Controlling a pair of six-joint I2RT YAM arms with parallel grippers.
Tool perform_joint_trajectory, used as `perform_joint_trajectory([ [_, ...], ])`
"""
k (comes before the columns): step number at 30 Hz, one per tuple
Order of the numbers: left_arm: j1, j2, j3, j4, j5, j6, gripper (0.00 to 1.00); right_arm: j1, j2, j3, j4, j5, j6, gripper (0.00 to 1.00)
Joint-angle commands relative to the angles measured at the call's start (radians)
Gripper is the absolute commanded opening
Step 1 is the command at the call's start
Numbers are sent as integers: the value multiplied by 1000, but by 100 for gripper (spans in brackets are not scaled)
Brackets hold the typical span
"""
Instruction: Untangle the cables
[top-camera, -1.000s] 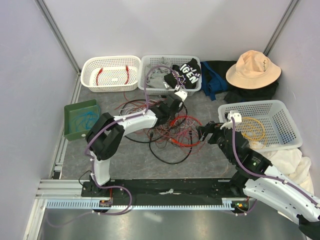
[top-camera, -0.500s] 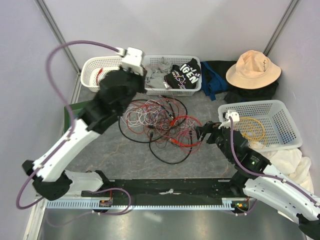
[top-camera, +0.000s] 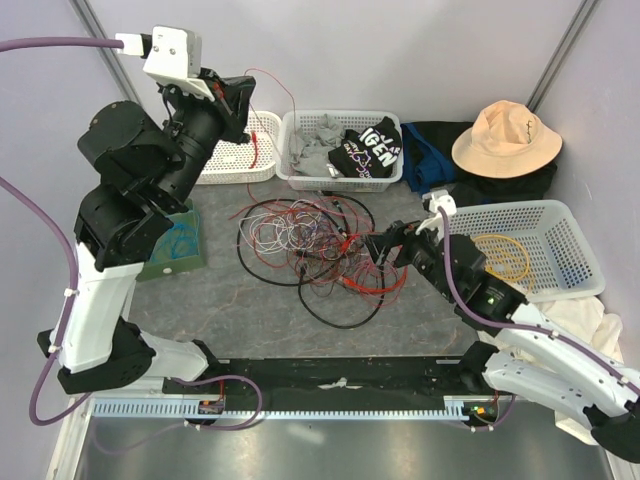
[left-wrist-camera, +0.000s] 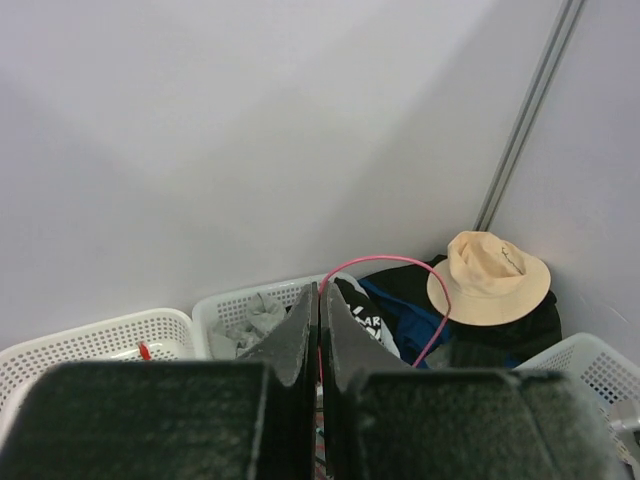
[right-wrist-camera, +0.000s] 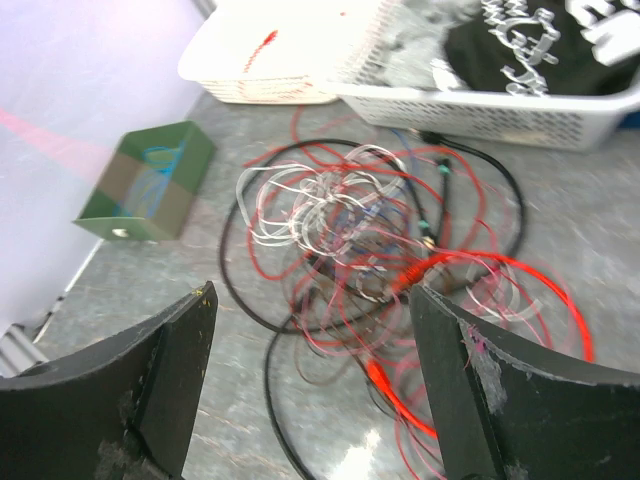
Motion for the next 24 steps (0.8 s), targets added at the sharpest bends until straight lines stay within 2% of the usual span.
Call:
perform_joint_trajectory([
  [1, -2, 7, 77, -28, 40, 25, 2, 3, 86, 85, 148, -96, -39, 86],
  [5, -2, 11, 60, -33, 49, 13, 2, 8, 195, 134, 207, -141, -42, 87],
  [12, -2, 4, -14, -37, 28, 16, 2, 25, 195, 178, 300, -167, -69, 88],
  [16, -1, 45, -23, -11, -112, 114, 2, 23, 140, 185, 258, -142, -80, 88],
  [18, 5, 74, -56, 69, -230, 177, 2, 25, 115, 171, 238, -127, -71, 88],
  [21, 87, 155, -13, 52, -250, 122, 2, 25, 83, 159, 186, -113, -66, 89],
  [24, 240, 243, 104, -11, -149, 7, 2, 25, 39, 148, 129, -104, -72, 89],
])
